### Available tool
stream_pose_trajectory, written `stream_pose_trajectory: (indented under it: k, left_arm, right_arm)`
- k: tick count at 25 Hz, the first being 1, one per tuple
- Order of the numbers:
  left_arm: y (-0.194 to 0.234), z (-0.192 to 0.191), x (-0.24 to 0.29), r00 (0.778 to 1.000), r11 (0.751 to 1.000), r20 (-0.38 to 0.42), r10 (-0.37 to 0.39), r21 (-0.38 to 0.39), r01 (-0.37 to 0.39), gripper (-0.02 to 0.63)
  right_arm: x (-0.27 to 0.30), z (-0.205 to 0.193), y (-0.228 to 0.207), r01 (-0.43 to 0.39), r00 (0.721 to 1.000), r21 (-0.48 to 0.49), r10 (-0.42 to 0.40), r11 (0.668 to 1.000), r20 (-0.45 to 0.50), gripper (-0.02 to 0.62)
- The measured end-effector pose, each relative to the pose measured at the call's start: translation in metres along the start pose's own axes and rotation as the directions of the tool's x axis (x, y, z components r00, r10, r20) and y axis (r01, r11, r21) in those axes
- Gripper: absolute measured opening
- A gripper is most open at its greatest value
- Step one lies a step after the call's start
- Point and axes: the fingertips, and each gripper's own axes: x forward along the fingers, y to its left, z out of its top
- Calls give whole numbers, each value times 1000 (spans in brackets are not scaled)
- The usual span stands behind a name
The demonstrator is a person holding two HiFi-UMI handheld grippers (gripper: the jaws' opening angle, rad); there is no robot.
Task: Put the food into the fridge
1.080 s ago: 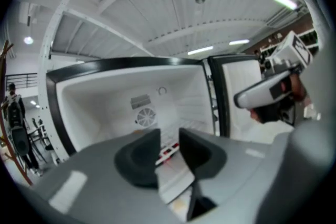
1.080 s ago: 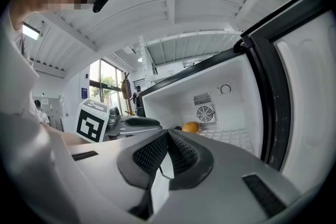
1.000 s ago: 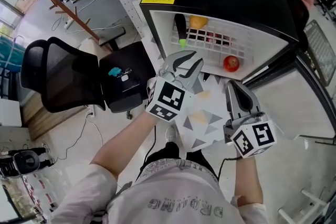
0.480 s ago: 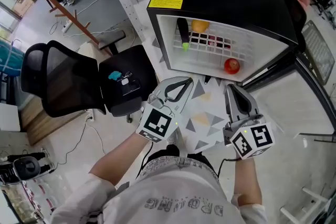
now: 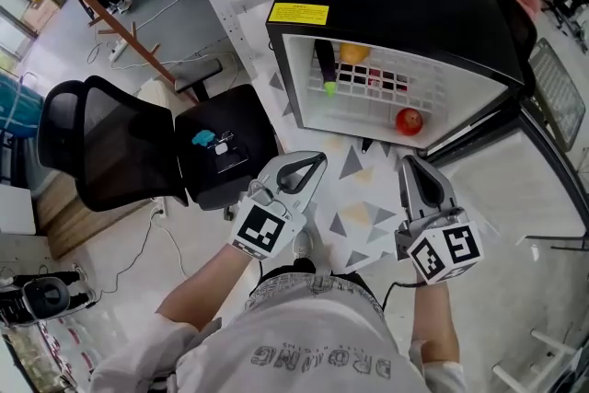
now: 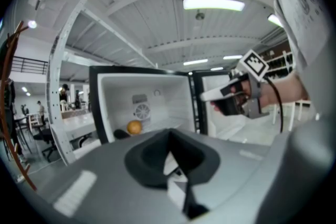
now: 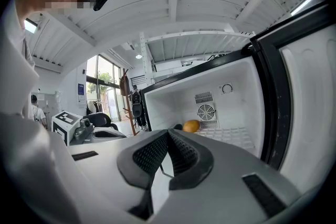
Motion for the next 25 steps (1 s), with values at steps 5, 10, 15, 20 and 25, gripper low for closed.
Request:
stream_pose_trajectory:
  k: [5,10,15,20,25]
  left_arm:
    - [10,1,-6,1000,1000,7,15,-5,-15,8]
    - [18,6,-8,999,999,23,34,-7,-34,6]
    - [24,9,-10,999,999,25,48,-10,-47,8]
    - [27,10,-10,998,998,27,57,-11,-57,6]
    - [27,10,-9,998,998,27,61,-13,-61,6]
  right_arm:
    - [4,6,5,-12,1000,-10,12,1000,8,3]
    - [8,7,10,-28,1000,-22,28,999,8,3]
    - [9,10,12,-36,999,-29,36,999,5,3]
    - [10,11,11,-40,999,-31,40,999,3,3]
    - [10,9,10,-41,999,-32,41,999,0,3]
